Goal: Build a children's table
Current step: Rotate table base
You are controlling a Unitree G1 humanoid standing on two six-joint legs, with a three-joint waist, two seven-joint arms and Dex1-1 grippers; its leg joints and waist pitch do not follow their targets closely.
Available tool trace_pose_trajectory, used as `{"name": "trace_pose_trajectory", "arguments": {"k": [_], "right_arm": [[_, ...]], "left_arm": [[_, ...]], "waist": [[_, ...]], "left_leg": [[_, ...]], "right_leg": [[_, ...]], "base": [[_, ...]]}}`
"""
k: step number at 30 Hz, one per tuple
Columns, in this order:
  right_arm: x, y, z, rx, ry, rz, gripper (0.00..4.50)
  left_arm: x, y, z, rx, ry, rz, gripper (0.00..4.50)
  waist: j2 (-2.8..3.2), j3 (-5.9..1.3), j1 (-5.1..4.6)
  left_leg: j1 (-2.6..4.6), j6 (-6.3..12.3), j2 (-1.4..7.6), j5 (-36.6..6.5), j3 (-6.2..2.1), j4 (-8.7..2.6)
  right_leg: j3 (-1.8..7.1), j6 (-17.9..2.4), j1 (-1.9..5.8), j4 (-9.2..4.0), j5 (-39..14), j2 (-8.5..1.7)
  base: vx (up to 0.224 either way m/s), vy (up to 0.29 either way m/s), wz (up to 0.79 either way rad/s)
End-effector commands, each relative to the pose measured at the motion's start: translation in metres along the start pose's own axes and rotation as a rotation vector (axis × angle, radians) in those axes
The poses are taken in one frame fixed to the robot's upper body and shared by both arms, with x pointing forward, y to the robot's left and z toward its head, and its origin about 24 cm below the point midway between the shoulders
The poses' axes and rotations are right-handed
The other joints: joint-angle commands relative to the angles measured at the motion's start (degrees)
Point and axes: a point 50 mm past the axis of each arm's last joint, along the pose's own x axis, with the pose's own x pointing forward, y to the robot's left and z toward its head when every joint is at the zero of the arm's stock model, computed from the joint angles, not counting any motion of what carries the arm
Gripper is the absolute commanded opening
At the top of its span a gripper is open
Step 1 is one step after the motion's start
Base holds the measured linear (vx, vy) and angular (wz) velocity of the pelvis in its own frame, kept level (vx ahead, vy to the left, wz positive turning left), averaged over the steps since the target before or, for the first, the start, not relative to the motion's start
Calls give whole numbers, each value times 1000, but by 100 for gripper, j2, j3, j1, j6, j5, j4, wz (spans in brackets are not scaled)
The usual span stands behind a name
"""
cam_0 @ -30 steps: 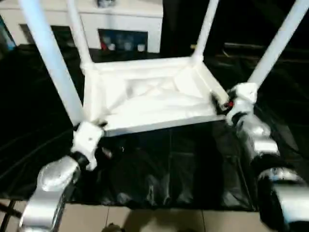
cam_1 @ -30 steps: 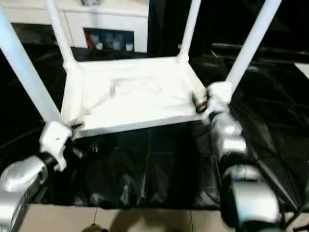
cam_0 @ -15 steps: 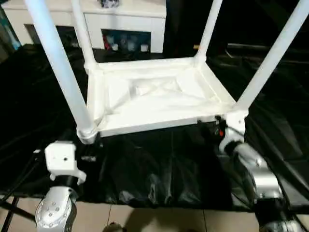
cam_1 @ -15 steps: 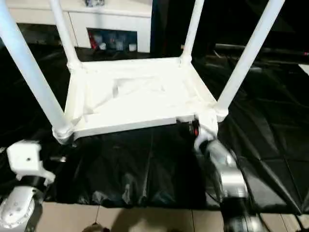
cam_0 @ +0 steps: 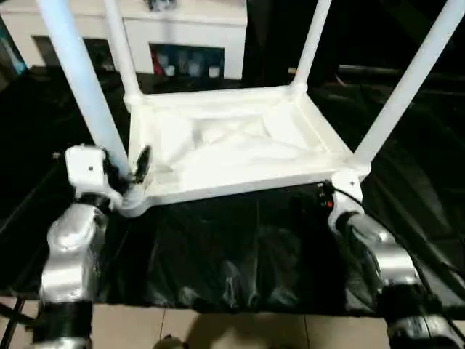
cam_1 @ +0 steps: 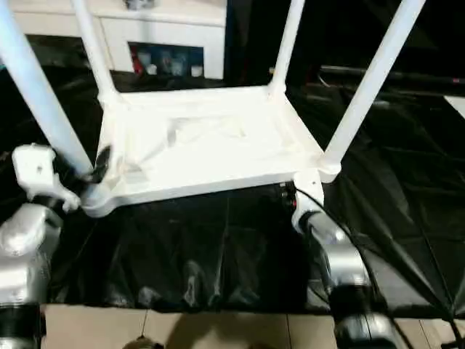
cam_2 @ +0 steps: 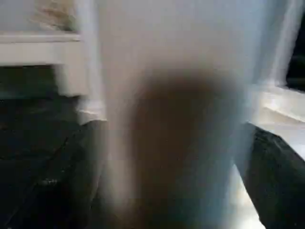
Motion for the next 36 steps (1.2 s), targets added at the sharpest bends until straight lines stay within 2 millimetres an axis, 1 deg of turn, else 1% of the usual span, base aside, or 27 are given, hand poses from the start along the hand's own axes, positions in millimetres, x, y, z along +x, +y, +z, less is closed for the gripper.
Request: {"name": "trace_pose_trajectory", "arguments": {"k": [1,2,3,4,6,8,9,10,11,12,13,14,15,16,18,20,21,23,25,27,28,31,32,33,34,35,36], "right_arm": [[5,-2,4,-2,-2,-12,357],[6,-2,4,0,-1,-12,357],[8,-2,5,1,1,-12,357],[13,0,7,-4,7,-8,357],[17,2,8,-11,14,3,357],[19,4,9,-18,19,10,357],[23,8,10,-25,21,25,357],[23,9,10,-26,21,28,357],[26,15,13,-32,16,52,357],[28,18,14,-36,14,62,357],[30,22,15,-42,11,79,357],[30,23,15,-43,10,83,357],[32,29,16,-49,7,101,357],[33,33,16,-54,5,116,357],[34,37,17,-63,3,133,357],[37,50,18,-81,-2,185,357],[37,56,19,-87,-1,208,357],[38,61,19,-90,-3,226,357],[40,73,20,-104,-12,271,357],[41,81,22,-108,-21,307,357],[41,85,22,-108,-23,323,357],[42,95,24,-117,-26,354,357],[43,96,25,-121,-25,352,357],[43,96,25,-121,-26,349,357],[43,96,25,-121,-26,349,357],[44,96,25,-115,-28,350,357],[44,95,26,-117,-32,346,357]], "left_arm": [[3,-10,-1,-69,23,-168,443],[3,-11,0,-80,27,-198,443],[1,-16,0,-117,45,-286,443],[-3,-23,0,-155,74,-433,443],[-7,-29,0,-169,103,-537,443],[-10,-34,-1,-185,131,-607,443],[-14,-42,0,-236,155,-698,443],[-16,-44,0,-247,161,-718,443],[-23,-56,4,-295,179,-825,443],[-25,-62,6,-311,181,-858,443],[-28,-71,8,-336,180,-901,443],[-28,-73,9,-341,179,-910,443],[-32,-82,12,-372,182,-959,443],[-35,-87,13,-390,185,-992,443],[-37,-93,14,-403,188,-1017,443],[-41,-108,16,-426,200,-1084,443],[-42,-114,18,-433,194,-1104,443],[-42,-119,20,-444,189,-1120,443],[-37,-129,22,-453,172,-1130,443],[-31,-135,23,-447,159,-1130,443],[-28,-138,24,-444,147,-1127,443],[-8,-149,26,-392,94,-1072,443],[4,-154,25,-351,77,-1027,443],[9,-156,25,-335,72,-1007,443],[9,-156,25,-335,72,-1006,443],[14,-158,24,-313,66,-977,443],[20,-159,23,-289,65,-947,443]], "waist": [[42,-396,-2],[32,-395,-1],[39,-390,9],[31,-391,3],[43,-384,15],[46,-368,22],[34,-360,9],[43,-363,0],[33,-347,-13],[46,-356,-20],[29,-338,-43],[41,-339,-50],[36,-337,-77],[27,-336,-89],[35,-331,-144],[18,-327,-187],[-7,-322,-224],[-10,-320,-251],[-48,-313,-290],[-28,-312,-295],[-20,-305,-292],[-30,-307,-280],[-31,-312,-270],[-24,-310,-273],[-37,-318,-271],[-12,-322,-262],[-34,-316,-276]], "left_leg": [[104,14,-60,-622,99,-371],[104,14,-50,-625,101,-369],[111,13,-41,-657,103,-375],[122,42,-38,-668,109,-376],[141,61,-30,-755,122,-376],[142,51,-15,-873,123,-400],[127,22,-12,-926,117,-415],[128,-29,-7,-982,112,-416],[141,-48,2,-1108,120,-428],[141,-78,3,-1150,114,-419],[115,-83,4,-1207,111,-441],[123,-95,5,-1235,112,-438],[123,-91,4,-1247,116,-435],[103,-95,-4,-1214,111,-438],[98,-91,-15,-1235,111,-436],[85,-77,-9,-1246,105,-436],[76,-81,-5,-1299,102,-438],[69,-85,-5,-1291,102,-436],[47,-101,-3,-1348,94,-447],[86,-116,4,-1482,99,-440],[88,-121,7,-1491,101,-441],[79,-111,6,-1476,90,-447],[103,-102,8,-1473,96,-437],[88,-95,1,-1461,89,-444],[82,-97,0,-1452,89,-442],[80,-104,-2,-1432,78,-442],[65,-90,1,-1488,76,-451]], "right_leg": [[44,-1177,250,-259,75,-52],[48,-1218,261,-250,98,-68],[46,-1262,269,-242,83,-78],[45,-1310,265,-240,77,-68],[44,-1370,250,-239,-8,-68],[44,-1362,260,-255,-139,-74],[43,-1352,277,-258,-218,-79],[44,-1356,276,-240,-303,-99],[46,-1323,264,-266,-461,-91],[48,-1344,260,-241,-495,-101],[49,-1318,281,-266,-607,-98],[50,-1317,272,-267,-639,-97],[57,-1289,270,-275,-651,-89],[55,-1279,285,-274,-642,-86],[53,-1264,278,-282,-701,-74],[53,-1247,285,-288,-750,-76],[53,-1229,288,-295,-910,-78],[55,-1208,290,-301,-976,-77],[53,-1132,292,-321,-1195,-78],[65,-1106,254,-346,-1359,-79],[66,-1111,246,-351,-1352,-79],[62,-1076,259,-362,-1312,-79],[68,-1079,244,-363,-1272,-81],[65,-1074,258,-369,-1250,-80],[63,-1060,267,-365,-1225,-83],[60,-1063,278,-352,-1205,-97],[53,-1029,276,-376,-1299,-91]], "base": [[0,0,0],[0,0,0],[0,0,0],[0,0,0],[0,0,0],[0,0,0],[0,0,0],[0,0,0],[0,0,0],[0,0,0],[0,0,0],[0,0,0],[0,0,0],[0,0,0],[0,0,0],[0,0,0],[0,0,0],[0,0,0],[0,0,0],[0,0,0],[0,0,0],[0,0,0],[0,0,0],[0,0,0],[0,0,0],[0,0,0],[0,0,0]]}}
